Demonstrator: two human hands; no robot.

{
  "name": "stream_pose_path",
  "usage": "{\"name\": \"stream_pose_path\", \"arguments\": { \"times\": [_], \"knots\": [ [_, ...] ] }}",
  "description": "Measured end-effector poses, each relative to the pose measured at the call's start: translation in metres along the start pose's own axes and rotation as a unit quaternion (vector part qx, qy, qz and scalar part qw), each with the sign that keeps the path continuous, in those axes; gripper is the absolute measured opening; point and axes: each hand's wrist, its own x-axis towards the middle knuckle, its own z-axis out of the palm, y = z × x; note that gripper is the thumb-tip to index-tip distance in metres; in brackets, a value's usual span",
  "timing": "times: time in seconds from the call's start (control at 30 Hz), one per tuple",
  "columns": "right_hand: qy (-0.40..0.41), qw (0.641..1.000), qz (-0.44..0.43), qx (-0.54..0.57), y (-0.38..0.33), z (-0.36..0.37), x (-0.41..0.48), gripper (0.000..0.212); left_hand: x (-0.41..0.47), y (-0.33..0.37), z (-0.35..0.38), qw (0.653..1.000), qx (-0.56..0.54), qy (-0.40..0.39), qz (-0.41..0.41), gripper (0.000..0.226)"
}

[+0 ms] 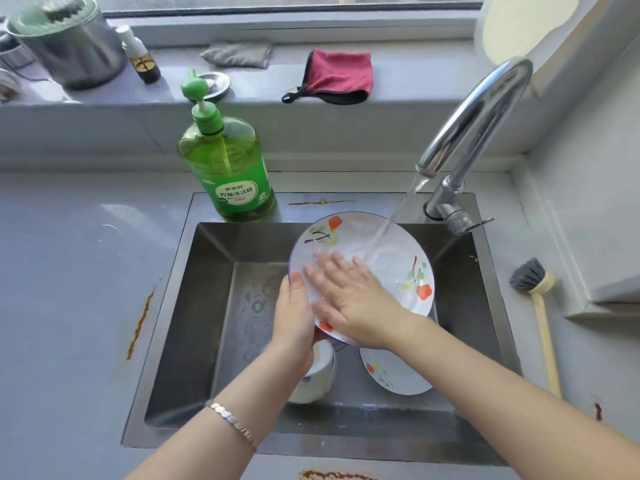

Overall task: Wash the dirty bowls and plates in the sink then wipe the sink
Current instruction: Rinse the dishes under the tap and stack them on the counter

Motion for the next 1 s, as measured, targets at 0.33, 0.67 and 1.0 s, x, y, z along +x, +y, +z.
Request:
{"name": "stream_pose_path", "arguments": {
  "times": [0.33, 0.67, 1.0],
  "knots": [
    [-0.025, 0.999, 0.041, 0.006, 0.022, 0.004, 0.007, 0.066, 0.005, -0.003, -0.009, 1.000, 0.020, -0.012, 0.014, 0.026],
    [-0.001, 0.996, -0.084, 0.003, 0.001, 0.002, 0.013, 0.066, 0.011, 0.002, -0.023, 0.998, 0.046, -0.019, 0.045, 0.029],
    [0.173, 0.932, 0.216, 0.234, 0.055, -0.005, -0.002, 0.063, 0.022, 0.019, -0.039, 0.998, 0.042, 0.006, 0.035, 0.028]
  ]
}}
